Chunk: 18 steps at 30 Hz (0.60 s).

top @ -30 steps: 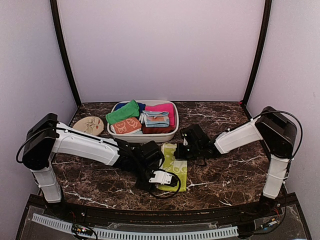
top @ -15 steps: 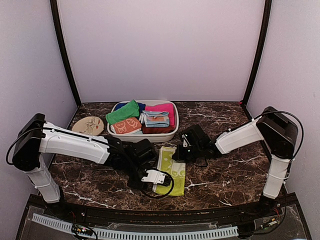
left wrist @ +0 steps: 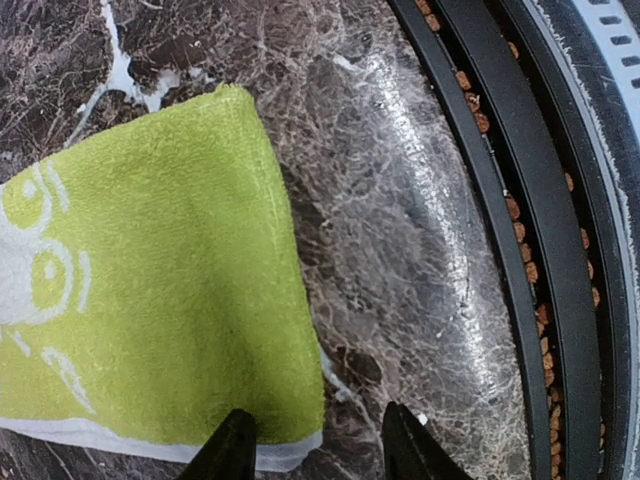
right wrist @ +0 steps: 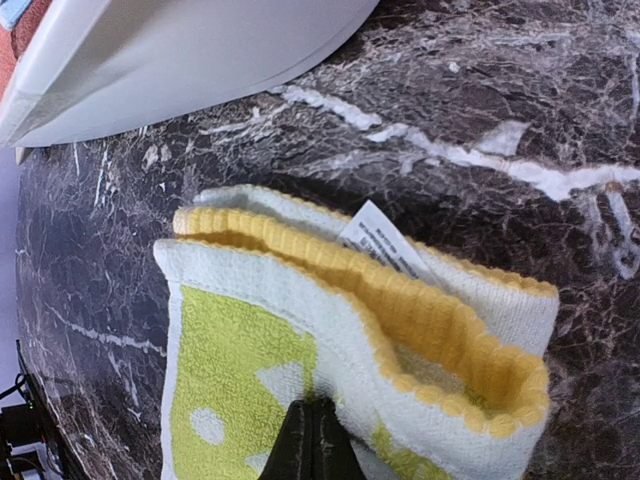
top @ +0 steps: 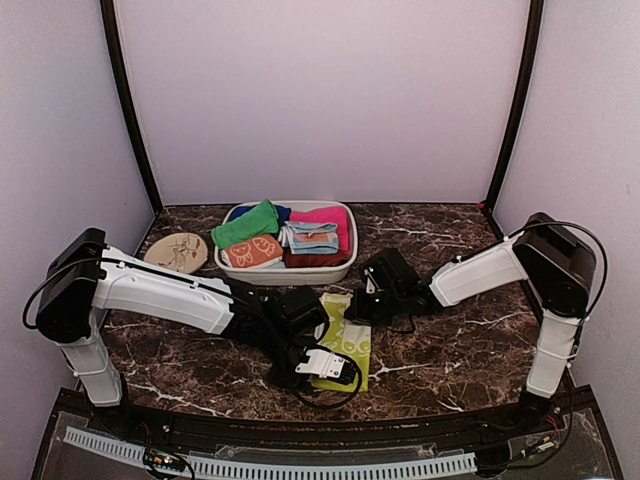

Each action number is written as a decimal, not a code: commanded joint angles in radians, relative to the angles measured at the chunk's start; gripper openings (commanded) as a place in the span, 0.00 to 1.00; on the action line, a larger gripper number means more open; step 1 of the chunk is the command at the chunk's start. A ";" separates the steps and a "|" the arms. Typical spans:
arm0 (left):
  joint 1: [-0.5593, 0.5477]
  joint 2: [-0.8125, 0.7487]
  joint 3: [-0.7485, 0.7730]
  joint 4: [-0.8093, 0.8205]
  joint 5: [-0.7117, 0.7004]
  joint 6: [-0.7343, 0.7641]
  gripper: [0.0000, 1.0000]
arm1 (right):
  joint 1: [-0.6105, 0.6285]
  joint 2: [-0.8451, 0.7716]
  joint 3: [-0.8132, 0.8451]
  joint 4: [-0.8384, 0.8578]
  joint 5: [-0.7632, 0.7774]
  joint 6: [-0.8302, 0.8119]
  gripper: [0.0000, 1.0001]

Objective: Roll the towels
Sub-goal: Roll the towel at the center of the board.

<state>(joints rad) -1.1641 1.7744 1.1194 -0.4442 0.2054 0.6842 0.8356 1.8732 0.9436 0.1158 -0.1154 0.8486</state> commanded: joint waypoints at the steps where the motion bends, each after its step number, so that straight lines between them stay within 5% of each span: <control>1: 0.001 0.026 -0.006 0.046 -0.005 0.004 0.44 | 0.012 0.038 -0.006 -0.127 -0.013 -0.002 0.00; 11: 0.019 0.077 -0.057 0.088 -0.110 0.018 0.36 | 0.013 0.003 -0.049 -0.098 -0.036 -0.017 0.00; 15: 0.054 0.079 -0.057 0.065 -0.072 -0.006 0.19 | 0.000 -0.071 -0.070 -0.092 -0.024 -0.070 0.00; 18: 0.080 0.067 -0.042 0.025 -0.015 -0.016 0.07 | -0.003 -0.170 -0.095 -0.104 0.020 -0.147 0.23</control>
<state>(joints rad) -1.1236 1.8336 1.0878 -0.3450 0.1490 0.6872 0.8352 1.8076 0.8898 0.0856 -0.1318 0.7975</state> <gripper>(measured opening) 0.124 0.116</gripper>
